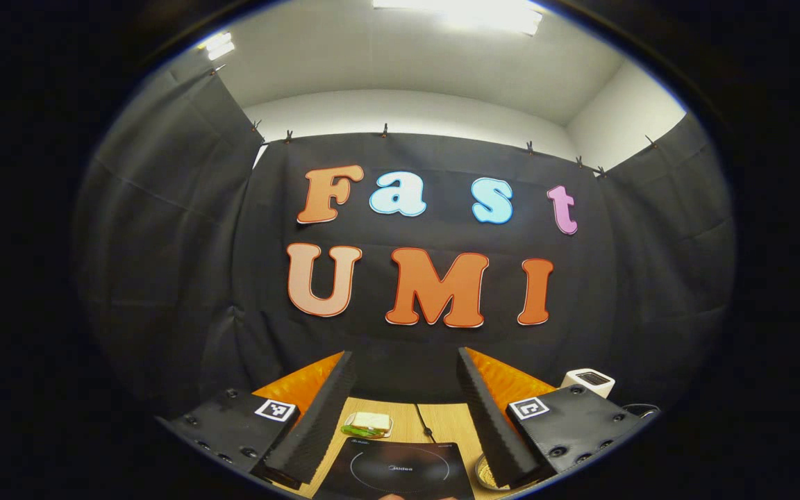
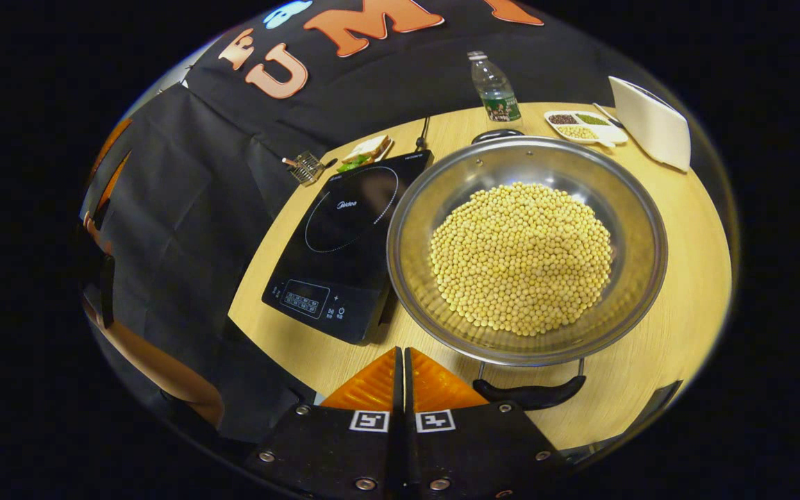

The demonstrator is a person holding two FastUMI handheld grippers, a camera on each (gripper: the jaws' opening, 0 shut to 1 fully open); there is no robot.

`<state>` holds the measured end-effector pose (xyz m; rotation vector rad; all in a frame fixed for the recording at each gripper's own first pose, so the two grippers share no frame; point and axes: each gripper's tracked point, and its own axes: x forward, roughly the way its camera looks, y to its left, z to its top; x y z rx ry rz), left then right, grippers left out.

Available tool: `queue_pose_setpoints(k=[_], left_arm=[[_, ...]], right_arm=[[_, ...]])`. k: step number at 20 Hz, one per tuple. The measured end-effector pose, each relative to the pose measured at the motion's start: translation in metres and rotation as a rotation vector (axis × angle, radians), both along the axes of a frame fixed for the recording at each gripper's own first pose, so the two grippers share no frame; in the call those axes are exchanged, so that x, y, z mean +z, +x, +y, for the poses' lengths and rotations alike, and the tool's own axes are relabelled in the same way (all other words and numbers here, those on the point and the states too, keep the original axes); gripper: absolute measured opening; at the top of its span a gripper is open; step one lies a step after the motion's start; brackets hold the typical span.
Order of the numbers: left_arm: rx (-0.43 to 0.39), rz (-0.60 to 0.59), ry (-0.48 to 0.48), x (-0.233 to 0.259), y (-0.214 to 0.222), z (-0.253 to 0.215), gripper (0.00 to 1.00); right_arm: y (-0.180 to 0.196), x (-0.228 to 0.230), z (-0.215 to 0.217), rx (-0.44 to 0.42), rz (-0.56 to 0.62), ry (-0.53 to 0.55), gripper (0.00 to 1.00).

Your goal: First push the handle of the pot to place it horizontally, then grasp the pot with both hands and set it on the induction cooktop.

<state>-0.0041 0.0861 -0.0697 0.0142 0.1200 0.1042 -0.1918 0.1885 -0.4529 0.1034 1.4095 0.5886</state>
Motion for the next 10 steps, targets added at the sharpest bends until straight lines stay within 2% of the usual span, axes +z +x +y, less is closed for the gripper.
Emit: queue_pose_setpoints(k=[3, 6, 10], left_arm=[[0.0, 0.006, -0.003, -0.006, 0.006, 0.001, 0.98], [-0.009, 0.02, -0.016, -0.016, 0.013, -0.004, 0.96], [-0.045, 0.033, -0.005, -0.025, 0.024, -0.018, 0.99]], right_arm=[[0.003, -0.019, -0.012, -0.019, 0.048, -0.04, 0.0], [0.006, -0.023, -0.012, -0.086, 0.127, 0.022, 0.0], [0.008, -0.032, -0.024, -0.125, 0.129, -0.003, 0.0]])
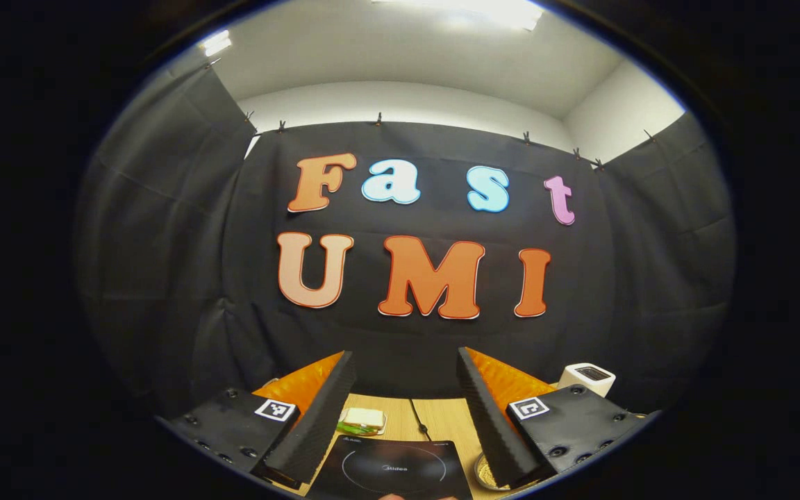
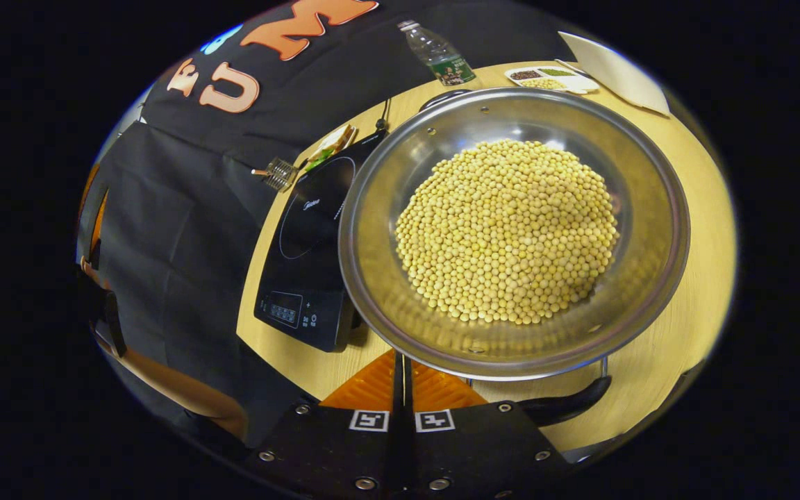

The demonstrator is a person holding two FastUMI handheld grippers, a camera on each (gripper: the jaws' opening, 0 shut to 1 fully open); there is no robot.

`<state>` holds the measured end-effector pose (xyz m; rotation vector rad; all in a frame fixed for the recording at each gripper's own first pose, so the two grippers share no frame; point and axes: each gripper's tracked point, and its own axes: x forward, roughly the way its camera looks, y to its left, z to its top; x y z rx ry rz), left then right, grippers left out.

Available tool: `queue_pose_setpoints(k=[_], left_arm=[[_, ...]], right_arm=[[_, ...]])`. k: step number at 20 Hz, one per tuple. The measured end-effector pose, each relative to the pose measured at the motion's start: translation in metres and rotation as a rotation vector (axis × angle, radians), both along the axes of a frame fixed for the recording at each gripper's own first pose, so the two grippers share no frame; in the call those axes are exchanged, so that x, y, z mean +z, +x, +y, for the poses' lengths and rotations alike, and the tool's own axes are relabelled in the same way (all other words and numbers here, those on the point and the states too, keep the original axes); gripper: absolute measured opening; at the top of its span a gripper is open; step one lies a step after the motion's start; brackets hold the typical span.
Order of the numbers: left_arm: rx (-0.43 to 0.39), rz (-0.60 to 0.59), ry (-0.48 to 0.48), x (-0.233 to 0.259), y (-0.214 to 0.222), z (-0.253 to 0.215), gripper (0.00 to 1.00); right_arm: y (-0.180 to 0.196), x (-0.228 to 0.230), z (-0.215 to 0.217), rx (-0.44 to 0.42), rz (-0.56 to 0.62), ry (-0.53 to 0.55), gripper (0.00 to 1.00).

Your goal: First push the handle of the pot to place it horizontally, then grasp the pot with both hands and set it on the induction cooktop.

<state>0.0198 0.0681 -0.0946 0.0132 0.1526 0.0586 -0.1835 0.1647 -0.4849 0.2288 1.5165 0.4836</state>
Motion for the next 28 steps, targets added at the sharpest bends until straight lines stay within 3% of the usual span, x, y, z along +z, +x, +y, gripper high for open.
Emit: queue_pose_setpoints(k=[11, 16, 19, 28], left_arm=[[-0.08, 0.037, -0.006, -0.016, 0.028, -0.035, 0.98], [-0.086, 0.04, 0.01, -0.019, 0.031, -0.037, 0.98], [-0.084, 0.04, 0.019, -0.019, 0.031, -0.038, 0.96], [-0.065, 0.078, 0.044, -0.031, 0.029, -0.024, 0.99]], right_arm=[[0.042, -0.01, -0.091, -0.12, -0.013, -0.155, 0.0], [0.07, -0.026, -0.148, -0.253, 0.002, -0.236, 0.0], [0.089, -0.024, -0.161, -0.324, -0.018, -0.238, 0.0], [0.137, -0.027, -0.188, -0.43, -0.061, -0.296, 0.0]])
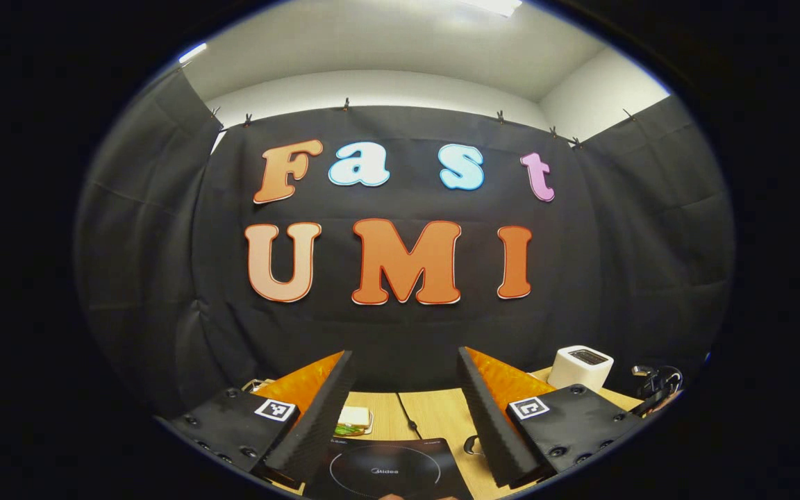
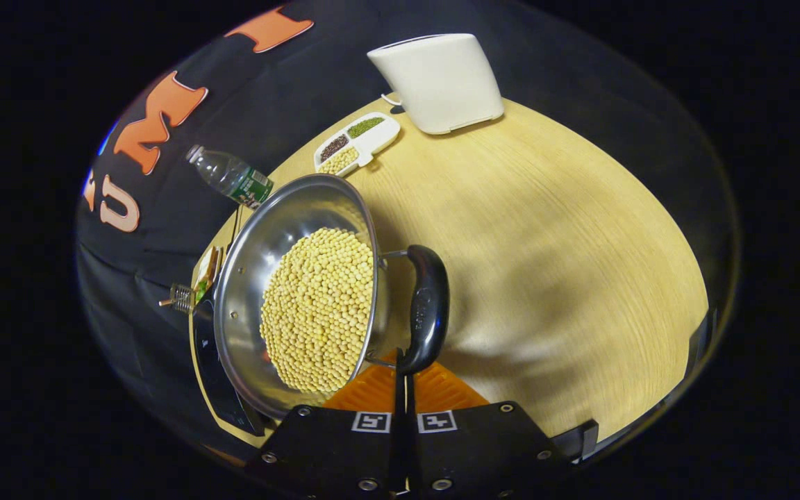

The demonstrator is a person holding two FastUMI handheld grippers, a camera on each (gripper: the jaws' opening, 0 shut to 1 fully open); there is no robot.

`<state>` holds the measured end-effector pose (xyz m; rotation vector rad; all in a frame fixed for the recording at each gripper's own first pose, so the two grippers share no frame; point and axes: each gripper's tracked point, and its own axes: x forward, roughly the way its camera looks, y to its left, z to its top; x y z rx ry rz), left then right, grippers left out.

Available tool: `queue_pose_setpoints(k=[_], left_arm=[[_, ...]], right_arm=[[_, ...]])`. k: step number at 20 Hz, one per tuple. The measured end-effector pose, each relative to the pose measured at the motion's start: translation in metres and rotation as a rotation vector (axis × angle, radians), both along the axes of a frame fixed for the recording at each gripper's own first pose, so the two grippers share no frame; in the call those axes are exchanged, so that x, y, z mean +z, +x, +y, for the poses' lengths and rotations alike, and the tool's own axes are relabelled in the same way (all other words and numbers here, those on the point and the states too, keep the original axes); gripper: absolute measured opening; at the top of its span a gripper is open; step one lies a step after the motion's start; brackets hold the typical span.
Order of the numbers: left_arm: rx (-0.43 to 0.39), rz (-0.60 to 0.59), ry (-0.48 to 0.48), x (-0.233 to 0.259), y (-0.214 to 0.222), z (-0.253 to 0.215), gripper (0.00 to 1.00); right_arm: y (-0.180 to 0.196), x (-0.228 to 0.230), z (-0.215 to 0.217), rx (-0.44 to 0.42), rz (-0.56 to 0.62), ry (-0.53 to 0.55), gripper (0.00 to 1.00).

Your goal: First push the handle of the pot to place it horizontally, then grasp the pot with both hands and set it on the induction cooktop.

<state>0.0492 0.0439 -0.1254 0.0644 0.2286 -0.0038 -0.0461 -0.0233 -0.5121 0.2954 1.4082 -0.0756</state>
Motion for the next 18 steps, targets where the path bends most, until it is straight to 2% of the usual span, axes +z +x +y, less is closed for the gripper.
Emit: queue_pose_setpoints(k=[3, 5, 8, 11, 14, 18], left_arm=[[0.004, 0.014, 0.009, -0.008, 0.0, 0.005, 0.99], [0.002, 0.028, 0.009, -0.014, -0.002, 0.006, 0.99], [0.0, 0.051, 0.001, -0.024, -0.001, 0.009, 0.96], [-0.001, 0.08, -0.011, -0.037, -0.001, 0.012, 0.99], [0.014, 0.153, -0.01, -0.064, 0.0, 0.014, 0.98], [-0.015, 0.275, -0.028, -0.102, -0.004, -0.002, 0.96]], right_arm=[[0.028, 0.009, -0.007, 0.004, -0.046, -0.041, 0.0], [0.048, 0.01, -0.007, -0.023, -0.076, -0.053, 0.0], [0.066, 0.006, -0.01, -0.057, -0.078, -0.057, 0.0], [0.08, -0.004, -0.015, -0.056, -0.084, -0.094, 0.0], [0.089, -0.006, -0.019, -0.07, -0.085, -0.118, 0.0], [0.093, -0.001, -0.02, -0.064, -0.101, -0.122, 0.0]])
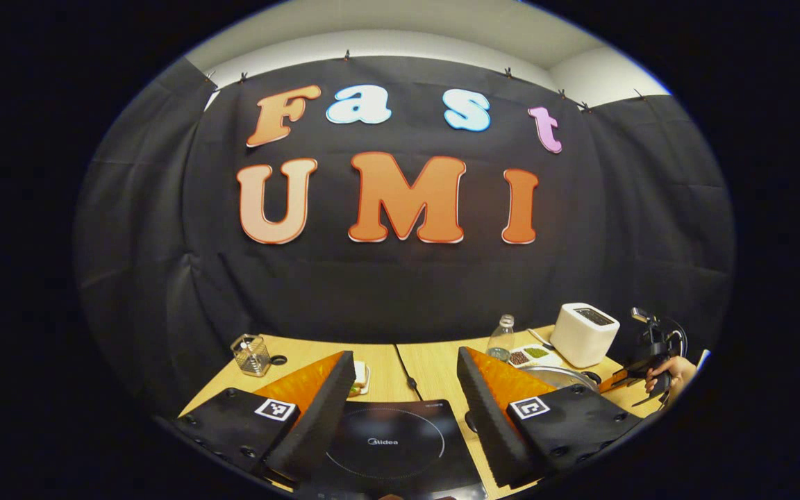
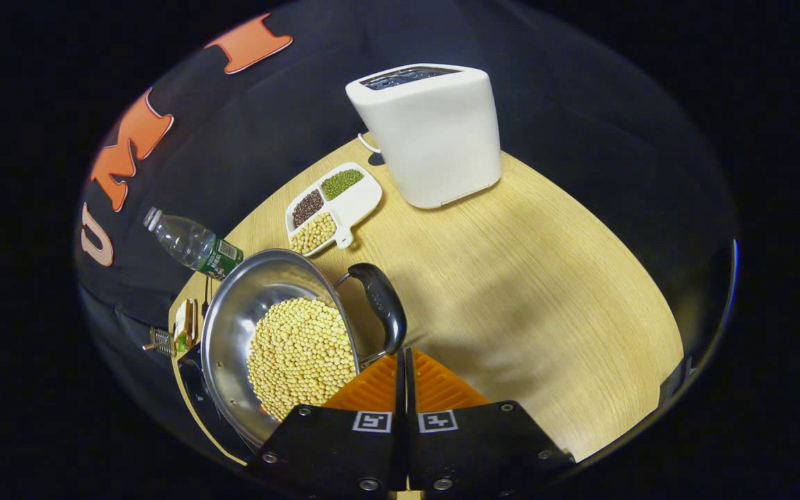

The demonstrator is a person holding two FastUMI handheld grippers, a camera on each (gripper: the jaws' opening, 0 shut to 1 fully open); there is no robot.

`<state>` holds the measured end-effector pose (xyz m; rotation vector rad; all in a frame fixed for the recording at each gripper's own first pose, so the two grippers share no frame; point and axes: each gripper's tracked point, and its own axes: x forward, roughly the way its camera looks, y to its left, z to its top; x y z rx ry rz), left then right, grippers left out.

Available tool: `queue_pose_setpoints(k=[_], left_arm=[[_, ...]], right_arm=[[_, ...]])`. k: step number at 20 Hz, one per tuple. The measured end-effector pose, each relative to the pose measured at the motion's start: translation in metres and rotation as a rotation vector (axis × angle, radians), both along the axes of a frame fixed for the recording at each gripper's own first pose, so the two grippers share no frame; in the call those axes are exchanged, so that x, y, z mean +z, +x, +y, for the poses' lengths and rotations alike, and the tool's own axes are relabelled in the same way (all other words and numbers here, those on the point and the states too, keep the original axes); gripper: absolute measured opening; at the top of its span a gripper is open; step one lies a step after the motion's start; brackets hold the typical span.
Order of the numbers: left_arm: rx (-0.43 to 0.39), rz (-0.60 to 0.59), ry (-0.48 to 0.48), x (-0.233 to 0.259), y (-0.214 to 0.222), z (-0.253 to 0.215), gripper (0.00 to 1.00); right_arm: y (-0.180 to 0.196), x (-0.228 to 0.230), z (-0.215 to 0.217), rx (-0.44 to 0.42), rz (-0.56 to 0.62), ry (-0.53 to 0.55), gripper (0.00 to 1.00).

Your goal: First push the handle of the pot to place it horizontally, then grasp the pot with both hands and set it on the induction cooktop.

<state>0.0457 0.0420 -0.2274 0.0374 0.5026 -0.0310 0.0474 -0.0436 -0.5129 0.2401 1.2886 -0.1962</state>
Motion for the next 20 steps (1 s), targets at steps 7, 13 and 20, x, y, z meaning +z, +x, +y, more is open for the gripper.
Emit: queue_pose_setpoints(k=[7, 13, 20], left_arm=[[-0.068, 0.174, -0.038, -0.063, -0.002, -0.048, 0.96], [-0.121, 0.391, -0.092, -0.128, -0.007, -0.1, 0.97], [-0.126, 0.601, -0.129, -0.197, -0.011, -0.129, 0.96]], right_arm=[[0.017, 0.049, 0.006, 0.097, -0.141, 0.016, 0.06], [0.029, 0.062, 0.028, 0.255, -0.204, -0.044, 0.51], [0.041, 0.041, 0.042, 0.328, -0.189, -0.069, 0.75]])
